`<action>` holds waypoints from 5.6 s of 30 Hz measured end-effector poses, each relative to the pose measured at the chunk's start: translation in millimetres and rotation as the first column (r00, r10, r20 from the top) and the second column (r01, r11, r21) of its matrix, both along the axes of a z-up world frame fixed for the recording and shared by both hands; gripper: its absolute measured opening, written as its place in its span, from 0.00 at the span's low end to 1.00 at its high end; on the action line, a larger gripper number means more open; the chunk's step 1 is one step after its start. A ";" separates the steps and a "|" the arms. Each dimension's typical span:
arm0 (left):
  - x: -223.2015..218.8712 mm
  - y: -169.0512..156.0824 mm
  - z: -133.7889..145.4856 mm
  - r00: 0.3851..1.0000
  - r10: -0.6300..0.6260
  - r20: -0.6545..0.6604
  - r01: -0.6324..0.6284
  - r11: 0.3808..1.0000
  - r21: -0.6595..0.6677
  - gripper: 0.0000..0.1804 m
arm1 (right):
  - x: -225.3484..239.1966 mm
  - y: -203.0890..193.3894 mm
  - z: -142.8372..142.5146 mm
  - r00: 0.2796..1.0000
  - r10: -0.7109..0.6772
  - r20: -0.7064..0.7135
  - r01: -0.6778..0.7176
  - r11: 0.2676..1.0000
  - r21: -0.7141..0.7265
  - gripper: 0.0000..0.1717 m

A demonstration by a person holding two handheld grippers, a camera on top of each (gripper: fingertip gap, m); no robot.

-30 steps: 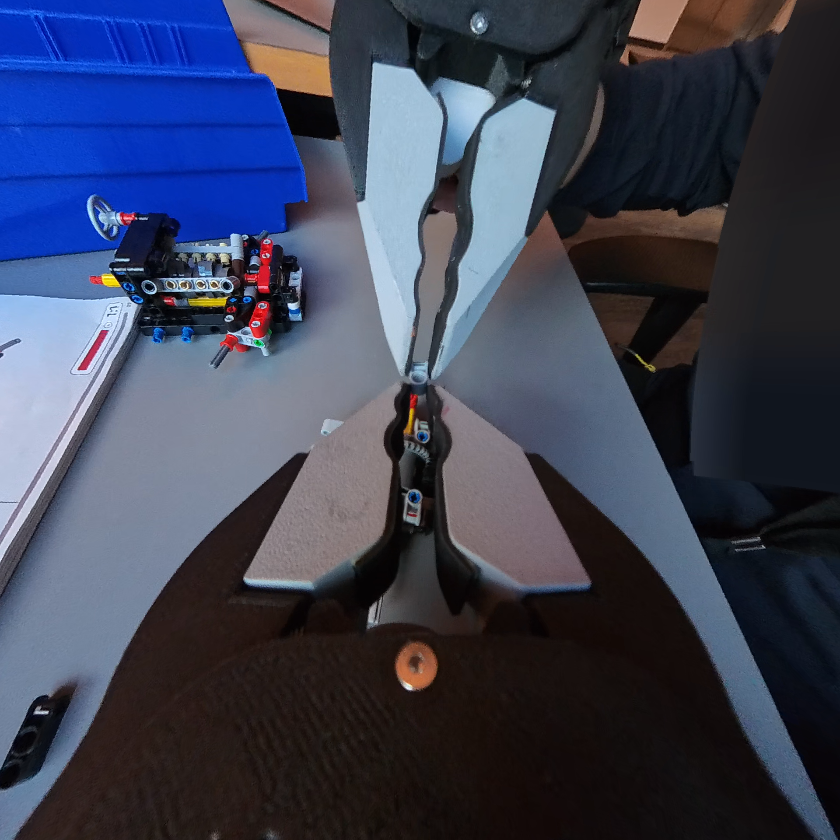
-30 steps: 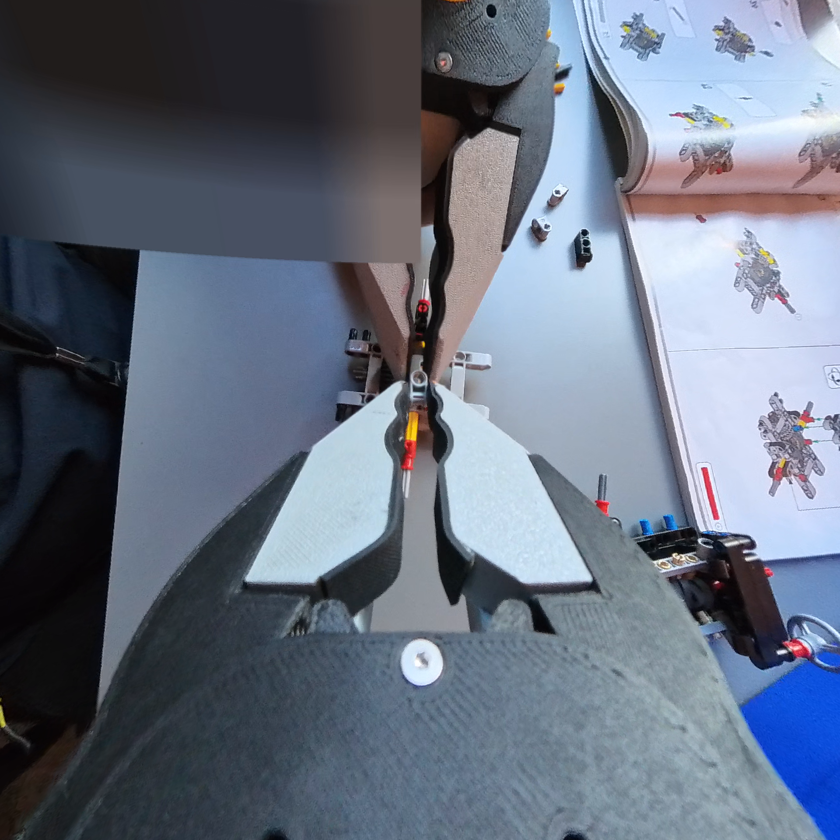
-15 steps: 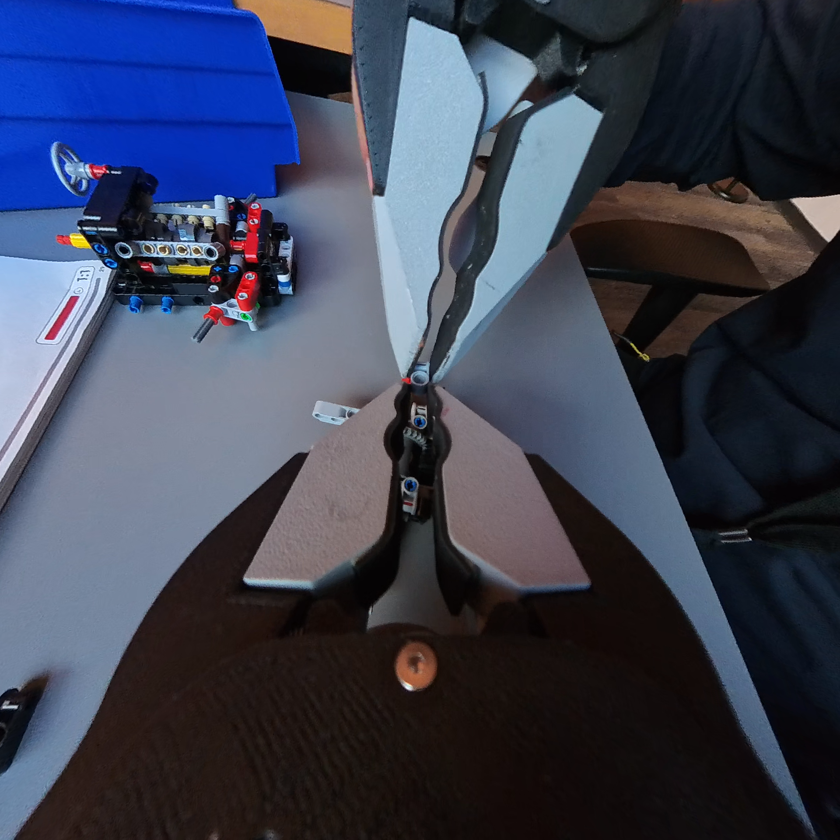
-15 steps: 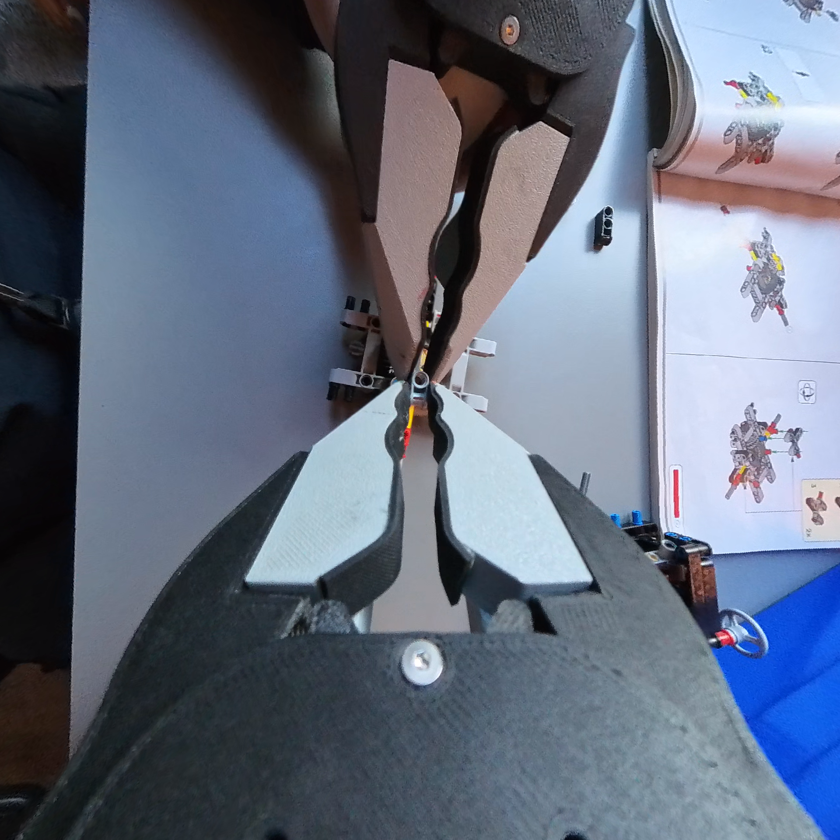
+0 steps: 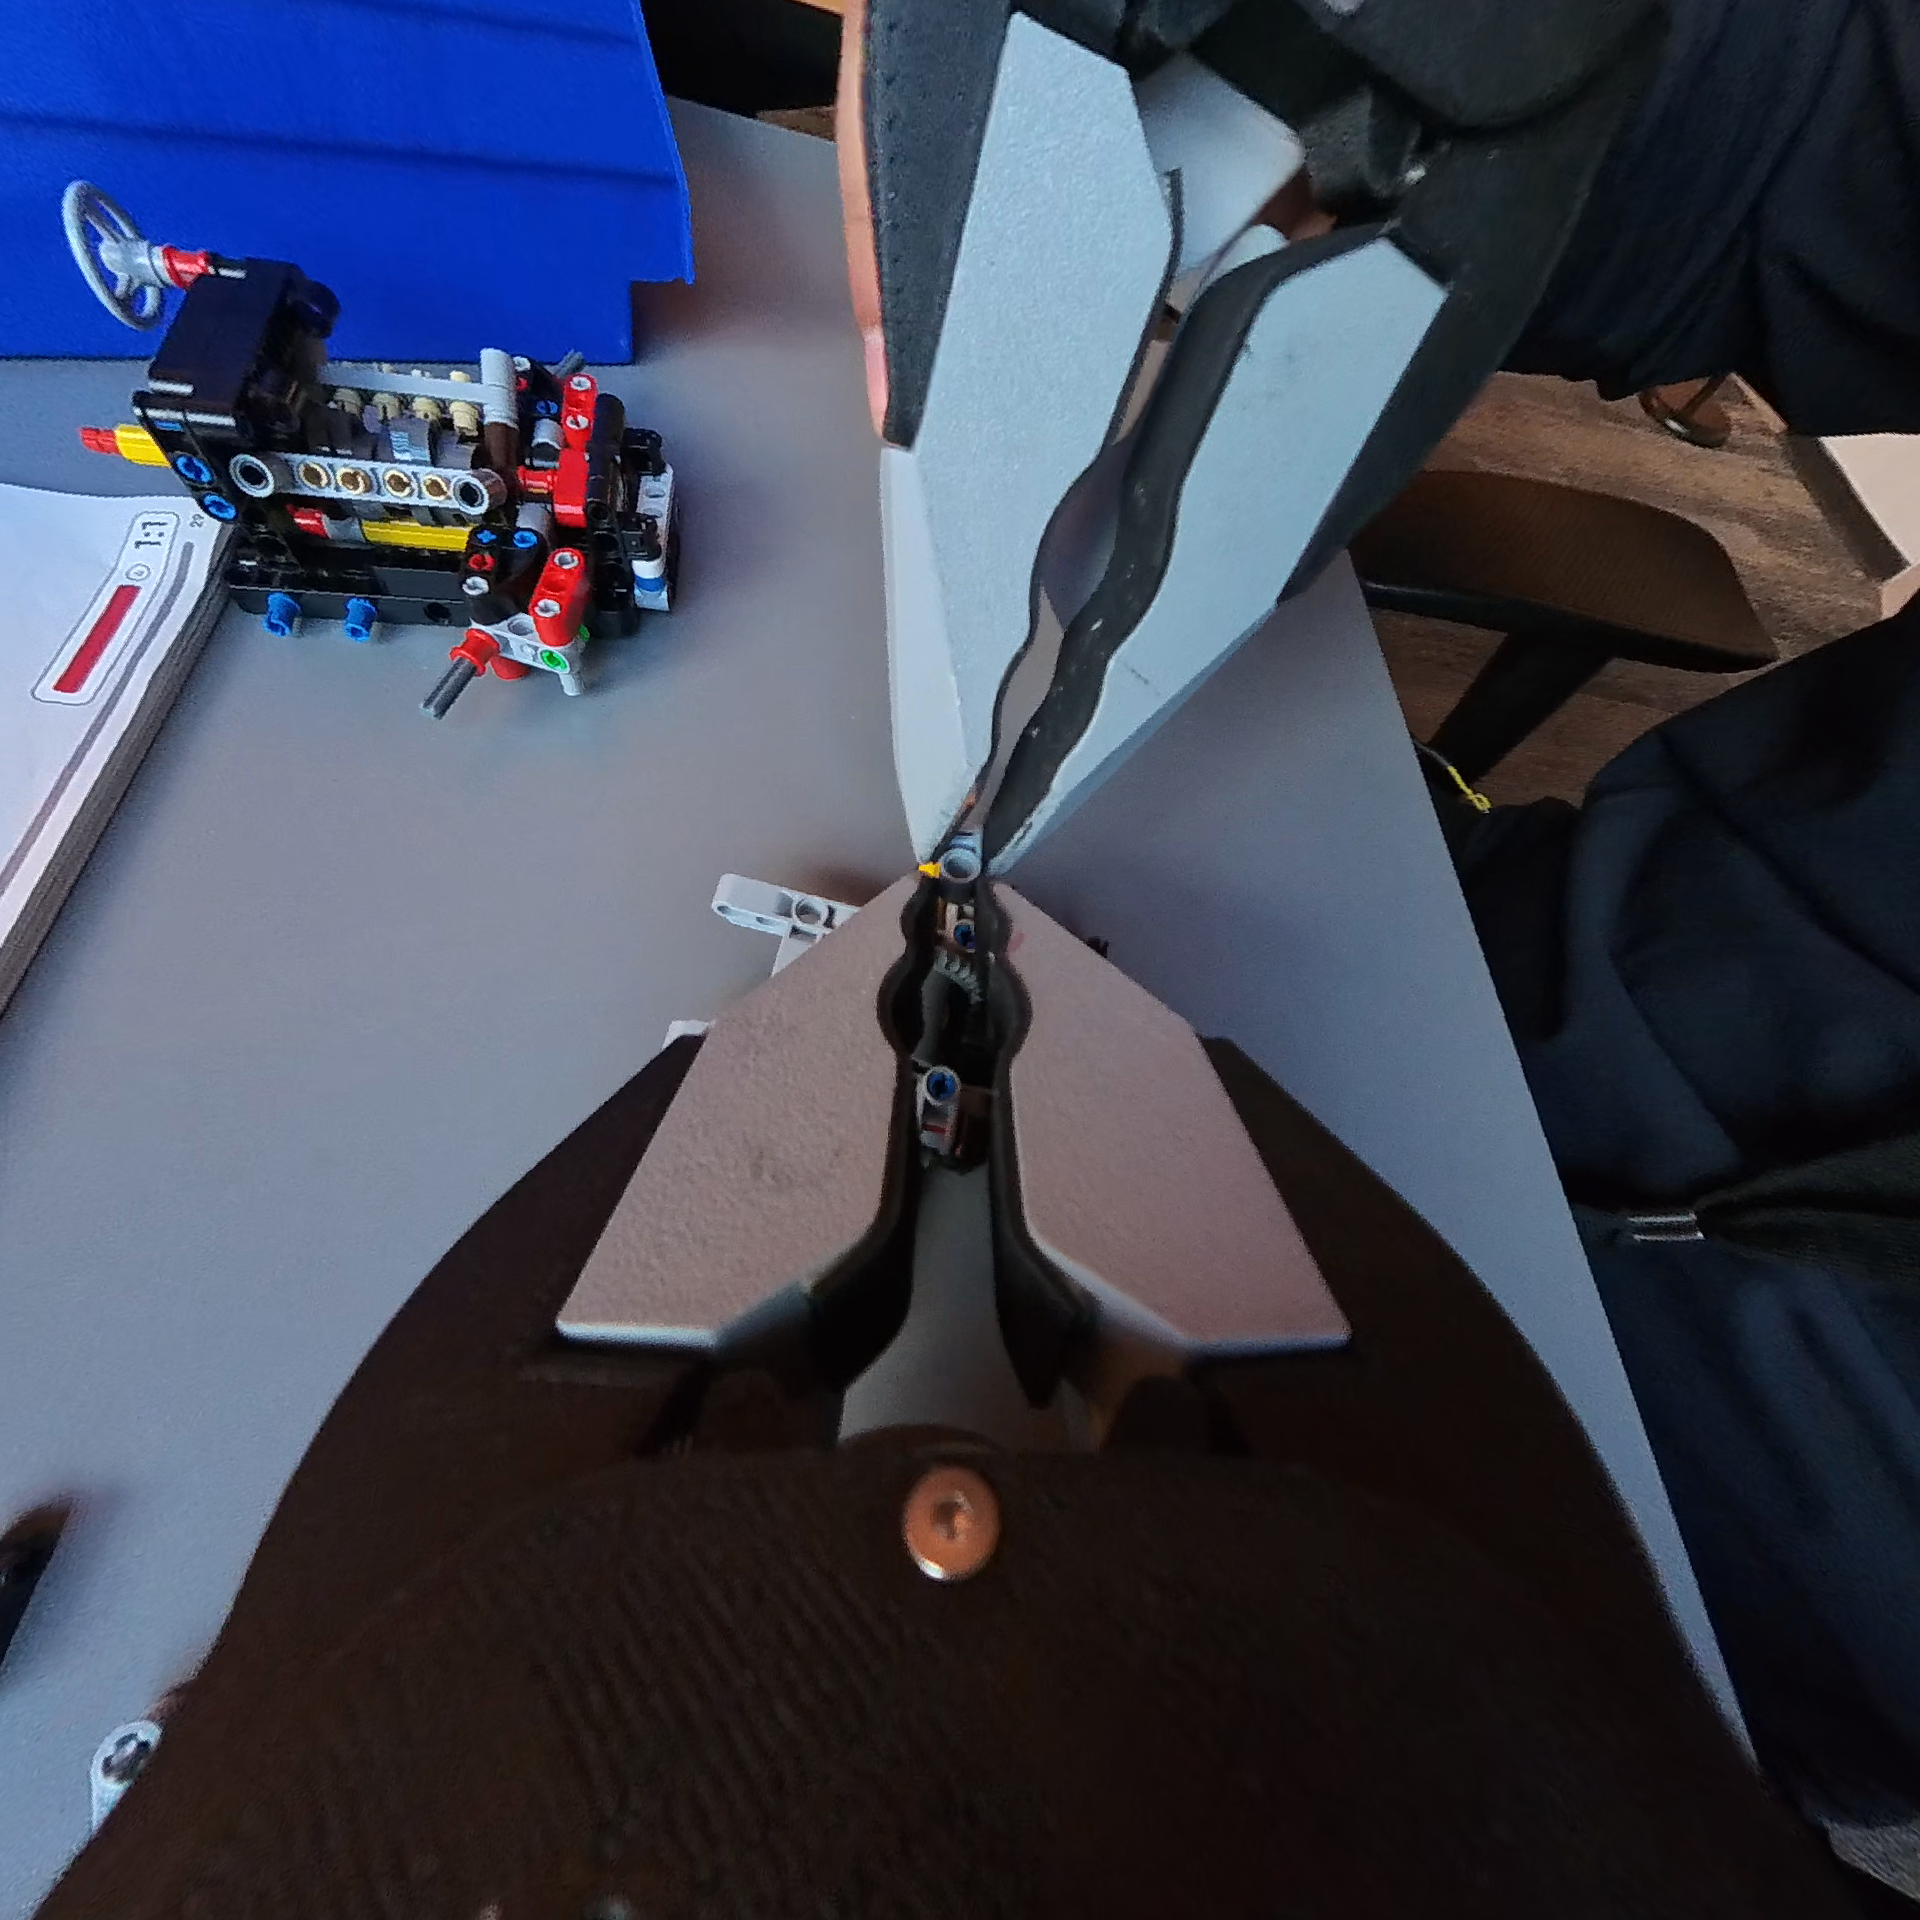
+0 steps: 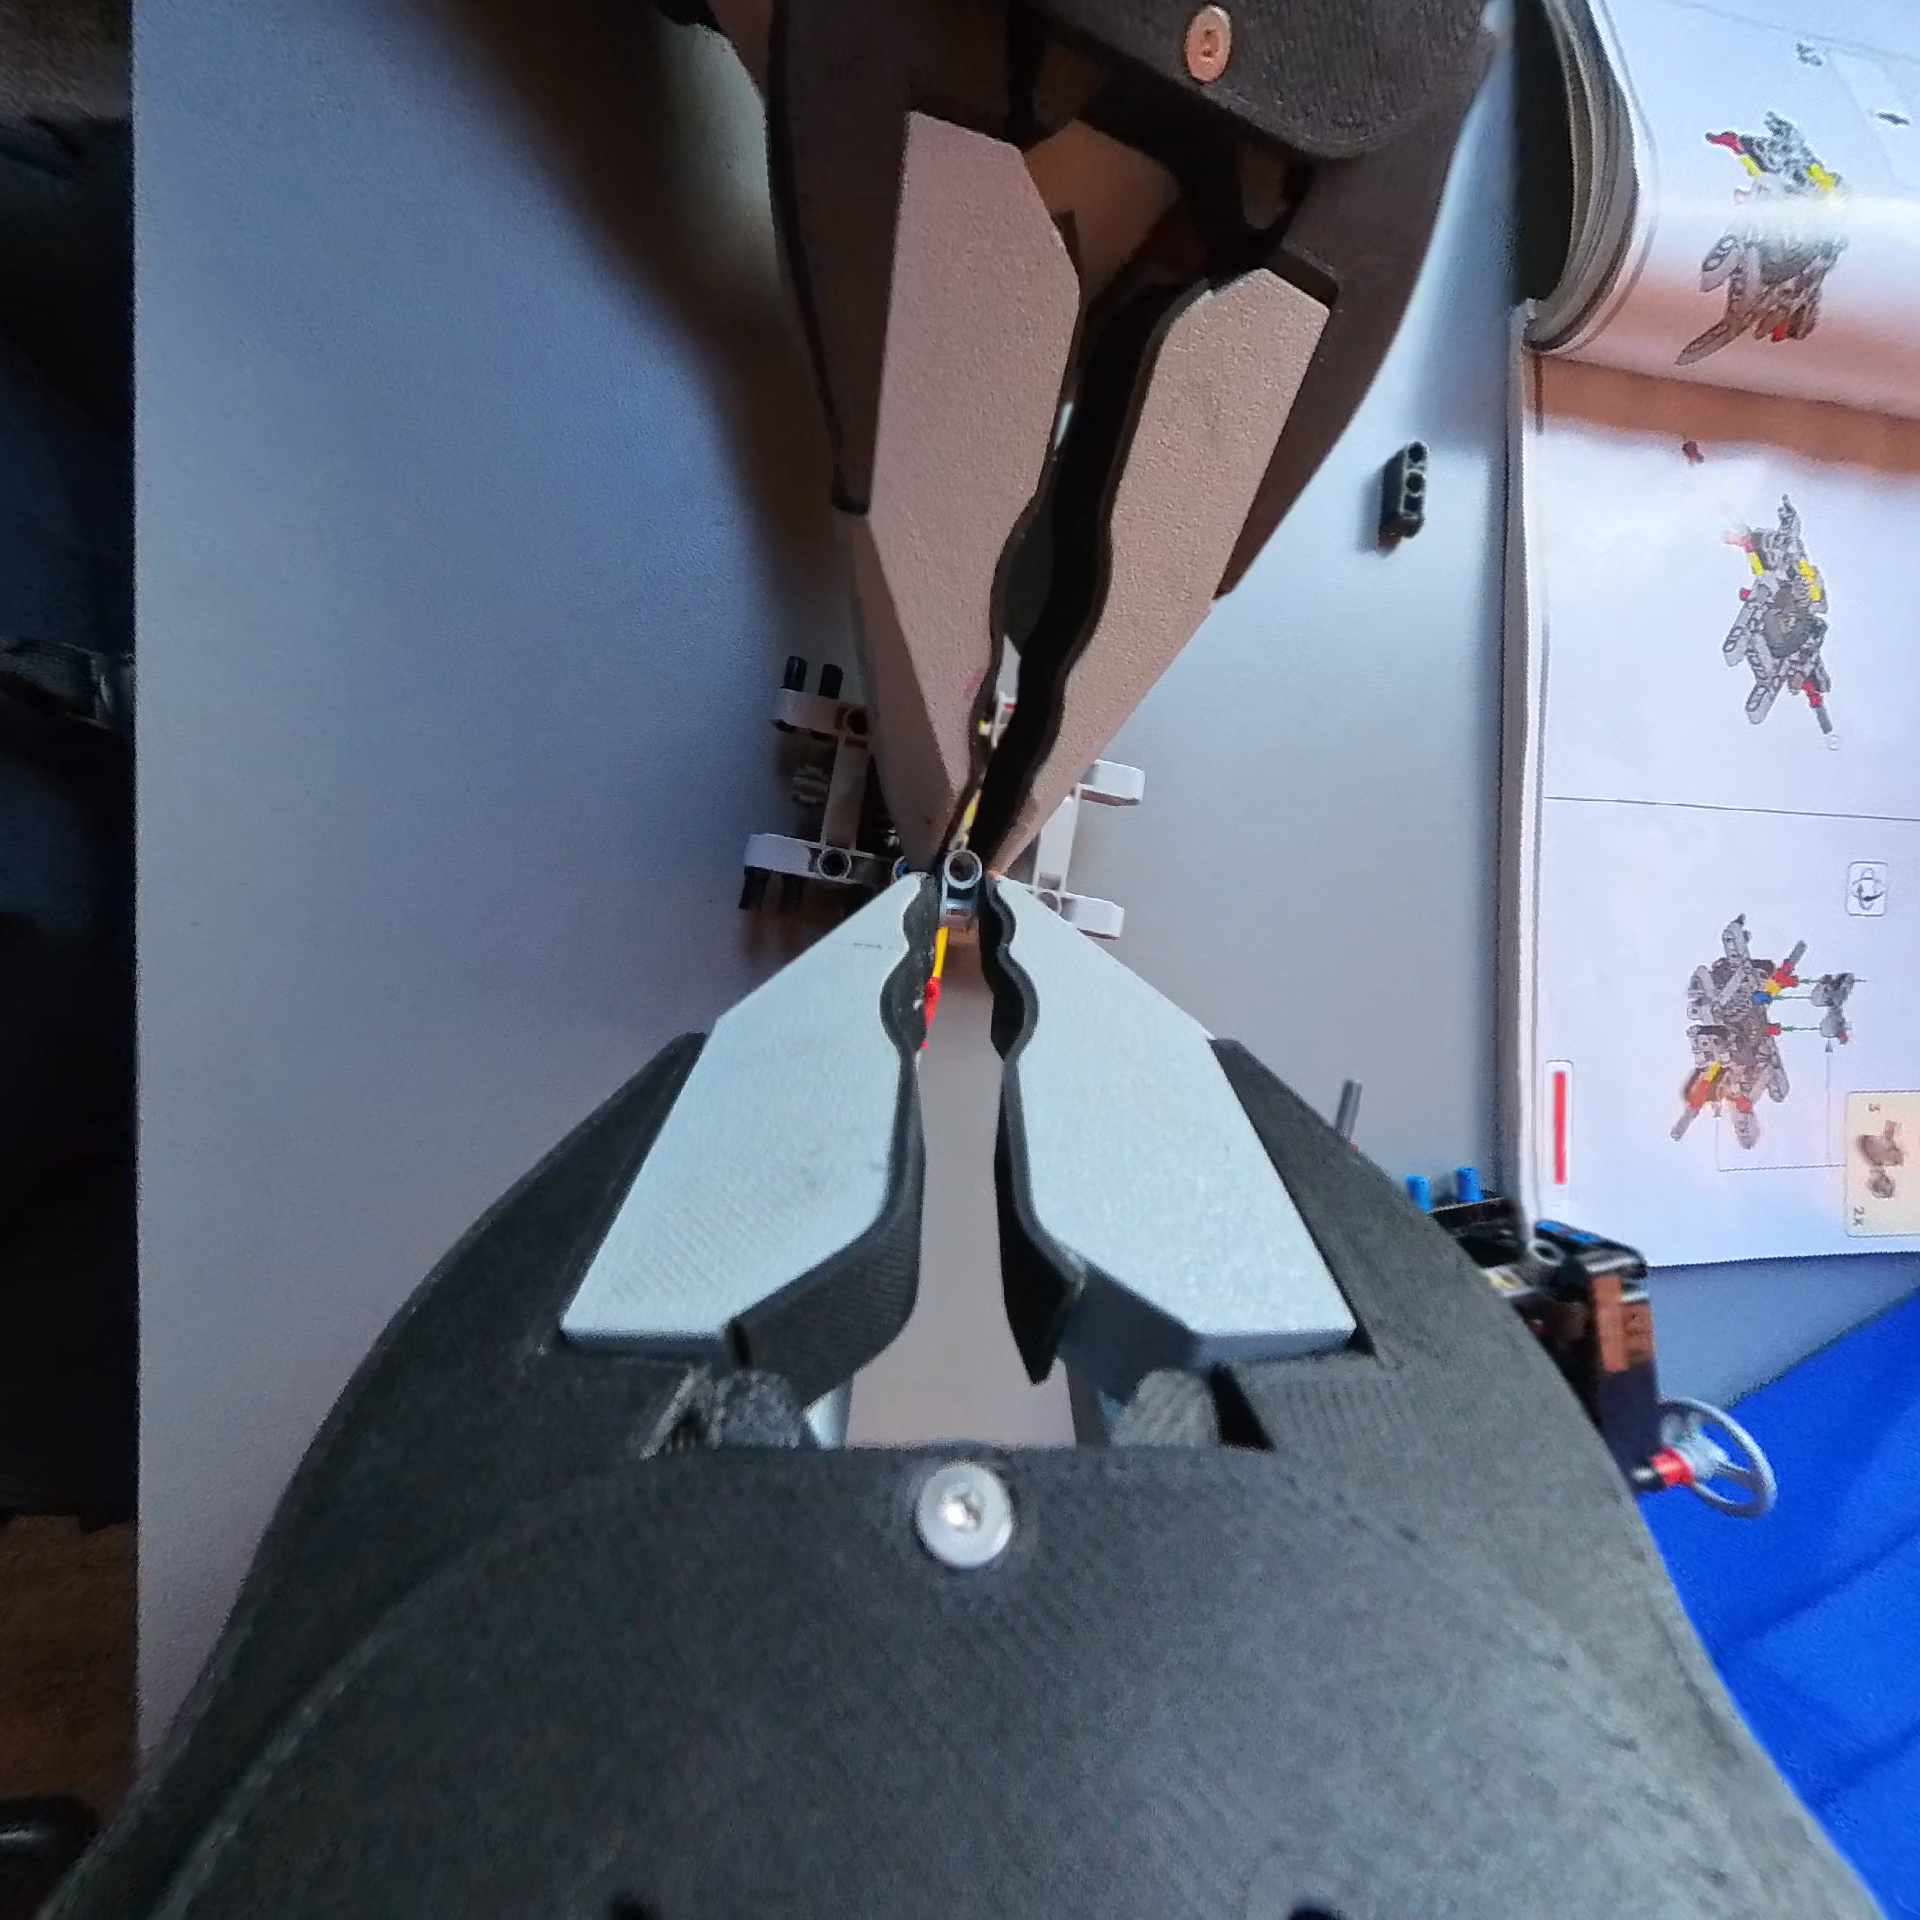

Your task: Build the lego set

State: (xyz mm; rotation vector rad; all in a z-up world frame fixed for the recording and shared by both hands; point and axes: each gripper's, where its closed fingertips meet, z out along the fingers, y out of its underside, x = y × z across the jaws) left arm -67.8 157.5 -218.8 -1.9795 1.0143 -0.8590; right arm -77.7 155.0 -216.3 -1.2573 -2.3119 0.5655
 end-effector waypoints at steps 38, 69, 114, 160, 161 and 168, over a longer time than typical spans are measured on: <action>-10.3 -8.1 -20.1 0.994 -0.039 -0.100 0.035 0.999 -0.041 0.04 | -0.1 8.8 -16.4 0.983 -0.048 0.178 0.048 0.999 0.008 0.02; -7.7 -7.0 -20.2 0.992 -0.031 -0.120 0.035 0.999 0.026 0.03 | 1.0 11.8 -22.0 0.909 0.166 0.381 -0.210 0.975 0.075 0.03; -100.2 -63.7 15.9 0.860 0.503 0.085 -0.507 0.861 0.037 0.14 | 87.2 10.7 35.5 0.782 -0.447 -0.434 0.212 0.846 -0.489 0.15; -63.5 -62.5 -24.9 0.873 0.378 -0.308 -0.291 0.911 0.292 0.05 | 52.6 14.0 10.4 0.832 -0.331 -0.445 0.191 0.924 -0.331 0.11; -64.2 -62.0 -25.2 0.871 0.382 -0.309 -0.296 0.910 0.290 0.05 | 52.6 13.8 10.3 0.832 -0.330 -0.445 0.191 0.925 -0.329 0.11; -65.5 -60.8 -28.4 0.857 0.392 -0.335 -0.299 0.907 0.296 0.05 | 52.9 13.0 10.6 0.831 -0.325 -0.451 0.192 0.929 -0.315 0.10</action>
